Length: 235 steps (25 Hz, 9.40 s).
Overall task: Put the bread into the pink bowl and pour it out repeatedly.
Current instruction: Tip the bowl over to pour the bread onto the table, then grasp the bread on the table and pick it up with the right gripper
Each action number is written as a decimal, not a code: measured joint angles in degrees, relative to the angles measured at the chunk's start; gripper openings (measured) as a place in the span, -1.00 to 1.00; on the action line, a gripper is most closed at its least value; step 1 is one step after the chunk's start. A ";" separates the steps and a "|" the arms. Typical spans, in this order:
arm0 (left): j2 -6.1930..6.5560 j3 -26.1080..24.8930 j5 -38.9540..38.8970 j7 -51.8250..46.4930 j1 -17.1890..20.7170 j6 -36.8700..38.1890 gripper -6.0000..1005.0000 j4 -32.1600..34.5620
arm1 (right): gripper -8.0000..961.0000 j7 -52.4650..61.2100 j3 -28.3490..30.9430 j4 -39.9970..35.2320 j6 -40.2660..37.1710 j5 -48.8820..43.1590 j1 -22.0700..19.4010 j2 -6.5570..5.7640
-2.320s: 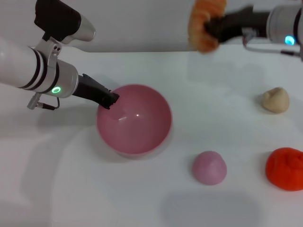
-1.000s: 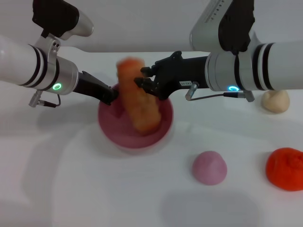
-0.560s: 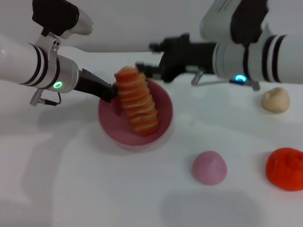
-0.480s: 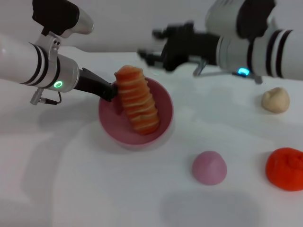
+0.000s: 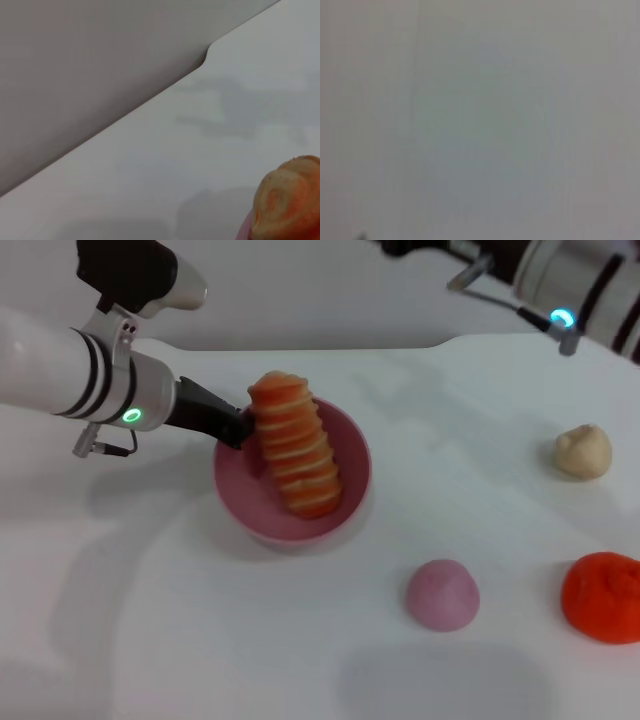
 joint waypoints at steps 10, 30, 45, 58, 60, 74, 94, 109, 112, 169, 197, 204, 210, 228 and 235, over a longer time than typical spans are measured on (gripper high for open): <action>-0.06 3.25 -2.92 0.68 -0.11 -2.92 -0.90 -0.44 | 0.20 -42.53 6.06 26.80 -39.87 46.75 0.35 -0.22; -0.54 19.71 -4.55 0.92 -2.25 -25.23 -0.90 -0.48 | 0.19 -65.63 13.41 51.48 -65.87 88.69 -4.38 -0.01; -0.68 30.17 -5.01 7.31 -1.56 -42.95 -0.90 -0.68 | 0.19 -60.10 15.54 51.56 -78.59 88.89 -8.21 0.16; -0.80 32.32 -4.54 15.87 -1.57 -50.13 -0.90 -1.83 | 0.19 -53.96 13.76 52.48 -79.06 88.61 -7.39 0.01; -0.82 32.40 -4.53 18.75 -1.71 -50.29 -0.90 -1.99 | 0.19 -53.91 12.60 52.43 -79.11 88.60 -7.12 -0.02; -0.85 33.98 -4.80 22.78 -2.81 -52.55 -0.90 -1.90 | 0.19 -53.87 9.41 52.63 -78.97 88.83 -6.21 0.06; -0.36 15.54 -23.09 22.17 -6.20 -41.57 -0.90 -5.87 | 0.19 -52.18 7.84 53.00 -60.58 88.57 -1.49 -0.60; 1.63 -10.19 -11.92 10.11 -7.87 -5.72 -0.90 -7.36 | 0.19 -40.13 8.63 37.38 -10.44 68.04 4.98 -6.86; 1.78 -10.28 -11.19 9.25 -7.60 -4.41 -0.90 -7.36 | 0.19 -34.64 8.66 32.33 -0.51 59.26 6.21 -7.63; 0.38 -9.63 -9.74 8.96 -6.20 -5.80 -0.90 -9.50 | 0.24 55.14 13.01 41.70 -41.18 -68.99 35.07 -15.00; 0.32 -8.99 -9.83 8.94 -7.02 -6.41 -0.90 -9.74 | 0.42 56.60 13.14 39.57 -36.16 -80.28 31.69 -8.18; 0.22 -8.82 -9.90 8.92 -7.03 -6.24 -0.90 -9.74 | 0.42 56.65 13.13 39.84 -33.32 -80.41 30.20 -7.57; 0.20 -8.64 -10.05 8.79 -6.90 -6.09 -0.90 -9.74 | 0.42 56.68 13.13 39.84 -31.56 -81.41 29.84 -7.26; 0.20 -8.23 -9.97 8.31 -6.76 -6.53 -0.90 -9.74 | -0.02 56.77 14.50 33.22 -27.27 -85.75 25.46 -5.22; 0.20 -8.23 -9.92 8.30 -6.58 -6.59 -0.90 -9.75 | -0.12 56.79 14.63 33.15 -27.31 -85.75 25.46 -5.21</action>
